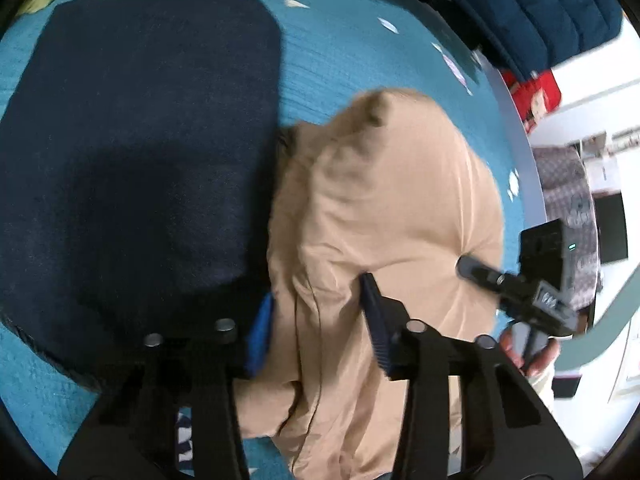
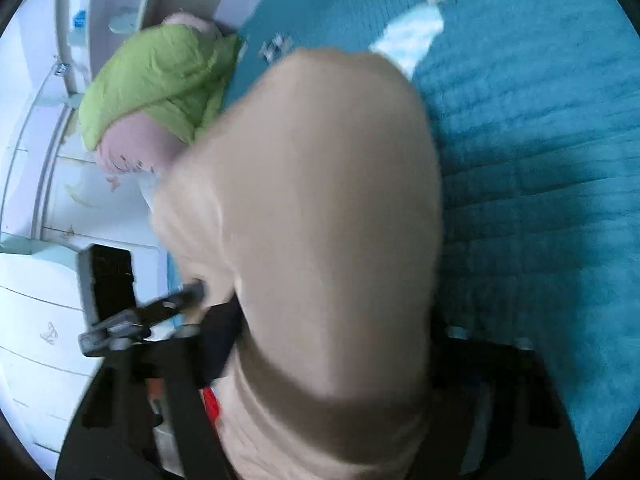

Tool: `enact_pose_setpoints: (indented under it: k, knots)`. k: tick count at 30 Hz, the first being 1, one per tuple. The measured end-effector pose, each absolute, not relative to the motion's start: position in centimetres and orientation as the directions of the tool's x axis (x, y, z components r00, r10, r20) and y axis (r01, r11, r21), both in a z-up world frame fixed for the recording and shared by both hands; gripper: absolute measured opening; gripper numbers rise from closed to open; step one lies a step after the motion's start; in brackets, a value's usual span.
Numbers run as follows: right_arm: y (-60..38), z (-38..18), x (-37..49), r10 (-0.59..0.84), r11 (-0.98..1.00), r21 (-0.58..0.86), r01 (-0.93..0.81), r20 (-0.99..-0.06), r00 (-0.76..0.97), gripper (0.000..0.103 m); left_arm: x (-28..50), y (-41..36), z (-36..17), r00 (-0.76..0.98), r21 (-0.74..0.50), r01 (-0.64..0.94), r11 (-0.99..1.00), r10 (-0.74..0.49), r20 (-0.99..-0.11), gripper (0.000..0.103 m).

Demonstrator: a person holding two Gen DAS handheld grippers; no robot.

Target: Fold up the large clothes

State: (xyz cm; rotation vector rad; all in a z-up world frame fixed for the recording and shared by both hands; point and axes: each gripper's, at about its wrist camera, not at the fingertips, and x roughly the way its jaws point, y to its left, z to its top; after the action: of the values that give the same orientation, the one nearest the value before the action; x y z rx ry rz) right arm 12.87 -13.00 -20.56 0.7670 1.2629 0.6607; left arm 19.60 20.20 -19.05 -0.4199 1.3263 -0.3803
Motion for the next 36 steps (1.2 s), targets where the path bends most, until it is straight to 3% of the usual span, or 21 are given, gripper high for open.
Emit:
enact_pose_setpoints:
  k: [6, 11, 12, 13, 14, 15, 19, 20, 22, 24, 26, 31, 33, 36]
  knots:
    - [-16.4, -19.1, 9.7, 0.747, 0.635, 0.772, 0.031, -0.624, 0.230, 0.050, 17.8, 14.6, -17.8, 0.158, -0.408, 0.126, 0.904, -0.424, -0.892, 0.040]
    - [-21.6, -18.7, 8.3, 0.700, 0.674, 0.734, 0.086, -0.671, 0.243, 0.051, 17.3, 10.1, -18.2, 0.090, -0.432, 0.201, 0.879, -0.456, -0.886, 0.043]
    - [-22.3, -19.1, 8.5, 0.685, 0.681, 0.723, 0.117, -0.685, 0.247, 0.055, 17.5, 9.1, -18.6, 0.093, -0.416, 0.219, 0.882, -0.444, -0.891, 0.057]
    - [-22.7, -19.5, 8.8, 0.679, 0.685, 0.716, 0.135, -0.695, 0.236, 0.058, 17.9, 8.4, -19.2, 0.108, -0.364, 0.216, 0.906, -0.393, -0.913, 0.080]
    - [-23.3, -20.1, 8.8, 0.681, 0.681, 0.716, 0.155, -0.697, 0.224, 0.060, 18.1, 8.2, -19.8, 0.123, -0.323, 0.205, 0.924, -0.352, -0.928, 0.090]
    - [-23.7, -21.2, 8.8, 0.697, 0.656, 0.731, 0.186, -0.682, 0.222, 0.066, 18.4, 8.1, -20.4, 0.127, -0.322, 0.196, 0.926, -0.349, -0.928, 0.093]
    - [-23.2, -22.3, 9.2, 0.699, 0.657, 0.731, 0.183, -0.682, 0.215, 0.082, 19.9, 9.5, -23.8, 0.004, -0.536, 0.098, 0.838, -0.539, -0.842, 0.093]
    - [-23.2, -23.0, 9.3, 0.721, 0.633, 0.752, 0.184, -0.659, 0.215, 0.088, 20.3, 10.1, -25.7, -0.052, -0.654, 0.024, 0.756, -0.652, -0.756, 0.093]
    - [-21.8, -24.1, 9.9, 0.756, 0.585, 0.782, 0.215, -0.622, 0.205, 0.095, 20.3, 11.0, -28.4, -0.059, -0.763, -0.120, 0.635, -0.772, -0.633, 0.092]
    - [-22.4, -25.3, 9.9, 0.784, 0.523, 0.813, 0.256, -0.577, 0.230, 0.097, 19.8, 11.6, -28.8, -0.008, -0.793, -0.153, 0.590, -0.803, -0.596, 0.091]
    - [-22.8, -25.0, 9.5, 0.781, 0.516, 0.817, 0.256, -0.572, 0.251, 0.095, 19.1, 11.2, -28.2, 0.001, -0.802, -0.125, 0.585, -0.808, -0.590, 0.082]
    - [-22.7, -23.0, 8.5, 0.746, 0.545, 0.809, 0.218, -0.587, 0.315, 0.073, 18.1, 11.6, -28.0, 0.015, -0.812, -0.153, 0.564, -0.820, -0.572, 0.061]
    - [-22.9, -22.4, 8.2, 0.751, 0.531, 0.822, 0.204, -0.568, 0.337, 0.066, 17.6, 12.0, -27.0, 0.030, -0.817, -0.148, 0.558, -0.823, -0.568, 0.055]
    - [-22.8, -21.1, 7.9, 0.769, 0.510, 0.844, 0.166, -0.534, 0.351, 0.064, 17.0, 11.7, -24.3, 0.042, -0.800, -0.064, 0.596, -0.800, -0.599, 0.052]
